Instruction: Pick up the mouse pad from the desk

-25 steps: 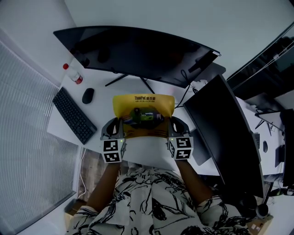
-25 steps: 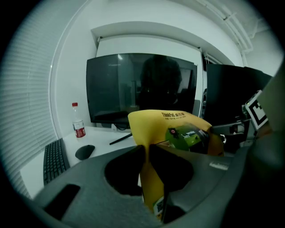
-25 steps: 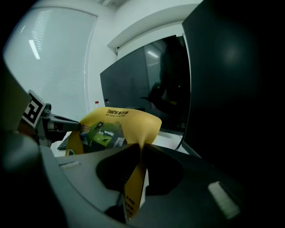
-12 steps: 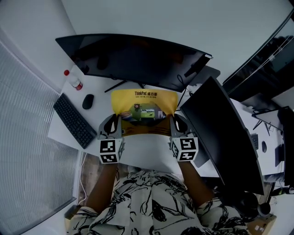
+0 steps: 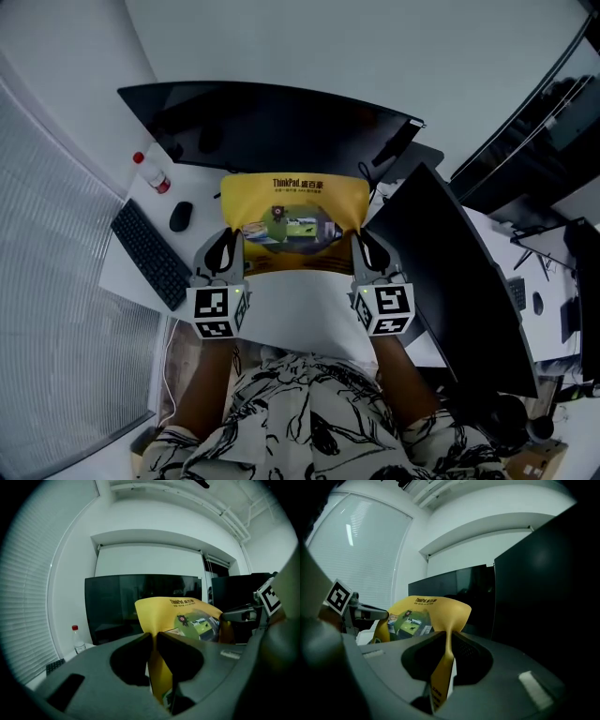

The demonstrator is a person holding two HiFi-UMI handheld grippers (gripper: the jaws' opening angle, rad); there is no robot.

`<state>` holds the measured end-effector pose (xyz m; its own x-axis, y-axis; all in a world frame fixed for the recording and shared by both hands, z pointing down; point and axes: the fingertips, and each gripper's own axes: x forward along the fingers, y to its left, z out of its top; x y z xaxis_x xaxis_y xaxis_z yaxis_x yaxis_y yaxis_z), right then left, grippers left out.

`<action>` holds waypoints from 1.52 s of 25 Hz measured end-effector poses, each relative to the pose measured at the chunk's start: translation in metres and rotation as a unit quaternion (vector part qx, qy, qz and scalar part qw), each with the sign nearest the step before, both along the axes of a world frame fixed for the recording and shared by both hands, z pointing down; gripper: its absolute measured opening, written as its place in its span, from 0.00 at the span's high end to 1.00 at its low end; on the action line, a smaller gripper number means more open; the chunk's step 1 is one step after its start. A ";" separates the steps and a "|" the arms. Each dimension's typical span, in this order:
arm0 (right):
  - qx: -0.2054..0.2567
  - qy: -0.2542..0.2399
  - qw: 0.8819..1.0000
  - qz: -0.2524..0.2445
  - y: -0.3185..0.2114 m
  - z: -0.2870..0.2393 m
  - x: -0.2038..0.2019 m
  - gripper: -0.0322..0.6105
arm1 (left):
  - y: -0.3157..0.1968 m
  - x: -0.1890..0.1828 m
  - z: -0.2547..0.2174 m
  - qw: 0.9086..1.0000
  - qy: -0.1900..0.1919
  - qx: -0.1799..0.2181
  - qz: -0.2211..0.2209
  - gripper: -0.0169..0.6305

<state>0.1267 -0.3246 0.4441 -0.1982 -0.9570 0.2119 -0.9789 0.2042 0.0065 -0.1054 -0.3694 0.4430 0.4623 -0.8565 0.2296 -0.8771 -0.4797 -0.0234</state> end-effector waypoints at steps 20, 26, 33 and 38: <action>0.092 -0.006 0.996 -0.009 -0.002 -0.099 0.000 0.86 | -0.005 -0.002 -0.097 0.996 0.021 0.089 0.023 0.87; 0.113 -0.004 0.993 -0.013 0.000 -0.120 -0.003 0.86 | -0.002 -0.005 -0.120 0.993 0.031 0.113 0.024 0.87; 0.141 -0.006 0.990 -0.026 0.006 -0.142 -0.005 0.86 | 0.005 -0.007 -0.139 0.990 0.039 0.137 0.019 0.87; 0.157 -0.007 0.987 -0.026 0.009 -0.152 -0.005 0.86 | 0.010 -0.008 -0.152 0.987 0.044 0.153 0.023 0.87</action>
